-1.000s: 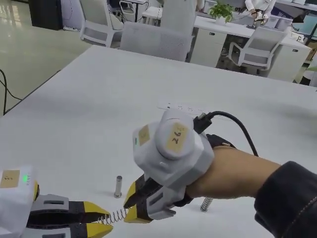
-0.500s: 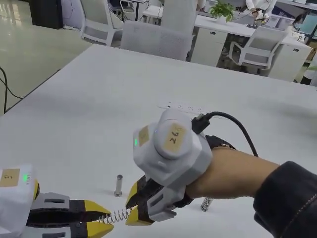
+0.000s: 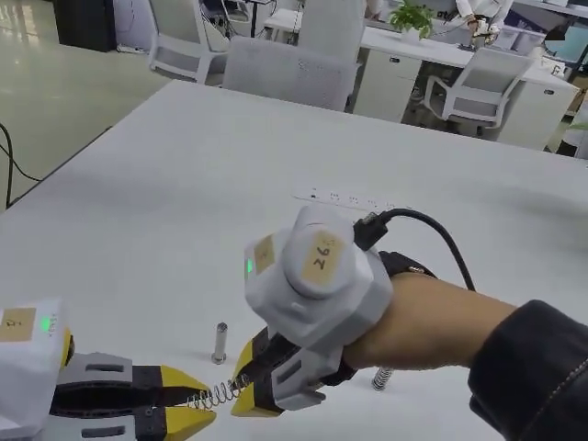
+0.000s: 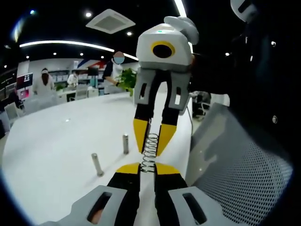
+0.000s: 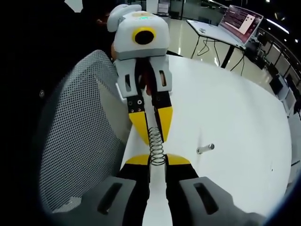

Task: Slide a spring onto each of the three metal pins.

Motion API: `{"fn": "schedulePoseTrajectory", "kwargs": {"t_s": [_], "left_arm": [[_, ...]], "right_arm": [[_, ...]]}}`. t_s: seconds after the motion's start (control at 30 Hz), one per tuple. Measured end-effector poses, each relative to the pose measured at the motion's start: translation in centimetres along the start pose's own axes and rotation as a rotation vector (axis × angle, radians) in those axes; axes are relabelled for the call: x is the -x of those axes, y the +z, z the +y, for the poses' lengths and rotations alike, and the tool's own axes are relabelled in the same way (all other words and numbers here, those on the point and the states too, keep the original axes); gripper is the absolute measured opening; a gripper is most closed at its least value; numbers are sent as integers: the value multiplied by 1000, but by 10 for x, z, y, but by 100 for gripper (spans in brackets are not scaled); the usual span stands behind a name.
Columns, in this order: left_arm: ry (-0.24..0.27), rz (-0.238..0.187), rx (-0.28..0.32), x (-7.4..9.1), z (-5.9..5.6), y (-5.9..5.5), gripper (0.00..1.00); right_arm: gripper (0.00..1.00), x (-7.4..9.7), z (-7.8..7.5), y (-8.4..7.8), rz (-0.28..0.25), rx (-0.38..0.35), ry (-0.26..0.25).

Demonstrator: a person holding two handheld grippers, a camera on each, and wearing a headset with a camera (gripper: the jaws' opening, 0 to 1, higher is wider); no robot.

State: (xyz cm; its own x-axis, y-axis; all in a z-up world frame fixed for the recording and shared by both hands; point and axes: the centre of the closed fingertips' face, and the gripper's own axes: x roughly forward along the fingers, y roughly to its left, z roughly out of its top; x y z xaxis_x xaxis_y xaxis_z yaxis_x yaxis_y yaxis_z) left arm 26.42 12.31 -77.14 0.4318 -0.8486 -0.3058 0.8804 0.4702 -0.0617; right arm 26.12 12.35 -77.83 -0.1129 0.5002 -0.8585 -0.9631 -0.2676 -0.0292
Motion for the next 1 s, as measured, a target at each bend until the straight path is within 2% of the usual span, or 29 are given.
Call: {"fn": "schedulePoseTrajectory", "kwargs": {"t_s": [0.17,0.5,0.73,1.0], "left_arm": [[2,2,5,0,0,-1,3],[-3,10,8,-3,-1,-4,3],[-7,12,4,-4,-2,-4,3],[-11,17,-2,-4,-4,-7,3]], "right_arm": [[8,2,0,7,-21,4,-5],[8,4,3,17,-29,30,-5],[8,3,6,27,-27,56,-2],[8,1,7,27,-6,66,6]]}}
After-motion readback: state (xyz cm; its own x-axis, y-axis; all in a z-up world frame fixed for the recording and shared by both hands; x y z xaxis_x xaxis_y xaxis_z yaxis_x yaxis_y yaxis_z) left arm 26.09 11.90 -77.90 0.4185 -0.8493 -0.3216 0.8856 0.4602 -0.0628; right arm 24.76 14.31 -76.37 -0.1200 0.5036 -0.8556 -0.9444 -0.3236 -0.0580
